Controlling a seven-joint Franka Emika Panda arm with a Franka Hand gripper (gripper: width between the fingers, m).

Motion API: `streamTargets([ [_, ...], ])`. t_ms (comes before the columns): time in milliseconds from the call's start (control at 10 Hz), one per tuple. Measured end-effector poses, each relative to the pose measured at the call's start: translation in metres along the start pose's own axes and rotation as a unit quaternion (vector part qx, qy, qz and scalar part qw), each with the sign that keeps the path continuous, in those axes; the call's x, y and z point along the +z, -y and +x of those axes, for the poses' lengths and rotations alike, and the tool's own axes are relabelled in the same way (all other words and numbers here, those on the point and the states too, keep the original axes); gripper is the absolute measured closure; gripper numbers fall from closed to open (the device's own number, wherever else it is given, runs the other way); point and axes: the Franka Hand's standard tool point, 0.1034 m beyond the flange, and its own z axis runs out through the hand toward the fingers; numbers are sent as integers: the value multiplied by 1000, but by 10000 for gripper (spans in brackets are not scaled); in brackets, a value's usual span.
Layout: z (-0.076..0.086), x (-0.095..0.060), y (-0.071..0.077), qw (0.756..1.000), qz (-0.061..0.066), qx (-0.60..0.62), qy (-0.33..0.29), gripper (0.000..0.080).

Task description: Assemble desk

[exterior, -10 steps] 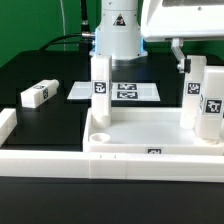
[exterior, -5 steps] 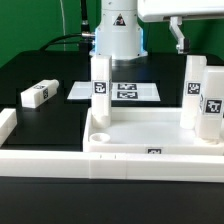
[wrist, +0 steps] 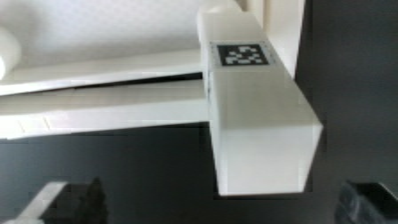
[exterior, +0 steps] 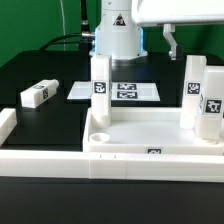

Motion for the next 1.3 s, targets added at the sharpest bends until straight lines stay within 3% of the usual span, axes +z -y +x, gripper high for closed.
streamTargets([
  [300, -1, 6, 6, 997, -7, 7, 82, 150],
  [700, -1, 9, 14, 997, -3, -12, 73, 150],
  [1000, -5, 22, 18, 997, -16, 2, 76, 150],
  [1300, -3, 23, 16, 997, -17, 4, 75, 150],
])
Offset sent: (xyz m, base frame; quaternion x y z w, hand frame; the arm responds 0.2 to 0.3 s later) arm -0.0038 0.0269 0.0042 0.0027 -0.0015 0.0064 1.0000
